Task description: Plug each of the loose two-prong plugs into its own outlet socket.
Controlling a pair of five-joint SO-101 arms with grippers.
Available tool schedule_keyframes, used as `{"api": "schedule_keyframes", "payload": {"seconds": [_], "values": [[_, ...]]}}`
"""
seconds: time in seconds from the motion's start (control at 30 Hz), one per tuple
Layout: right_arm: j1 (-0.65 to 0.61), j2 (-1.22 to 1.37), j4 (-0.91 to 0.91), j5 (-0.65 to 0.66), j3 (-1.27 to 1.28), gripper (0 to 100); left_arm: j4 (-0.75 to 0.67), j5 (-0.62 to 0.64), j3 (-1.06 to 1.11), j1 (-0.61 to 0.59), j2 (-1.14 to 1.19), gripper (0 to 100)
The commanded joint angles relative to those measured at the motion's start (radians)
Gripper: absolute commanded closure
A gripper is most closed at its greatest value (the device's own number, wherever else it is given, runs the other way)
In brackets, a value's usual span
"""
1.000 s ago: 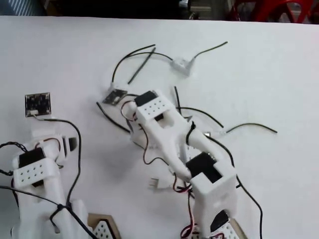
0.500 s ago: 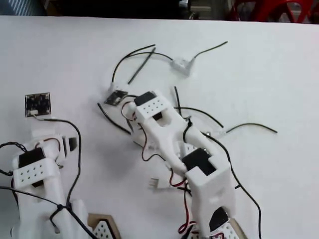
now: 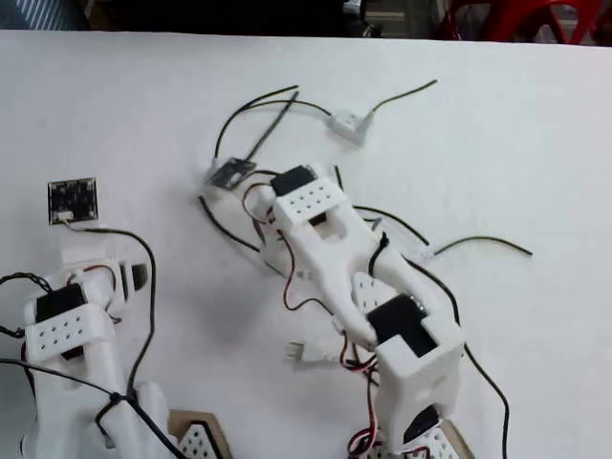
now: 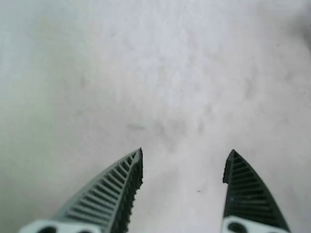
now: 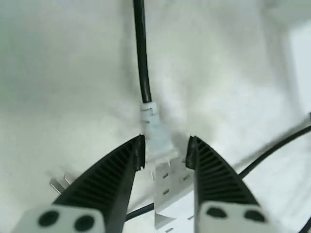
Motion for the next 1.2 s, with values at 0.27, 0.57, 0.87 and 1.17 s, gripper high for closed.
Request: {"api": "schedule_keyframes", "payload": {"seconds": [0.27, 0.57, 0.87, 1.17], "values": [[-0.004, 0.031, 0.022, 0.009, -0.015, 82.7, -0.02, 0.002, -0.003, 0.005, -0.024, 73], [-0.018, 0.047, 0.025, 0.009, -0.017, 86.5, -0.02, 0.002, -0.003, 0.005, -0.024, 73], [-0.051, 0.183, 0.012, 0.009, -0.04, 86.8, -0.02, 0.002, -0.003, 0.005, -0.024, 73], [-0.087, 0.206, 0.013, 0.009, -0.06, 97.1, -0.02, 0.002, -0.003, 0.005, -0.024, 73]]}}
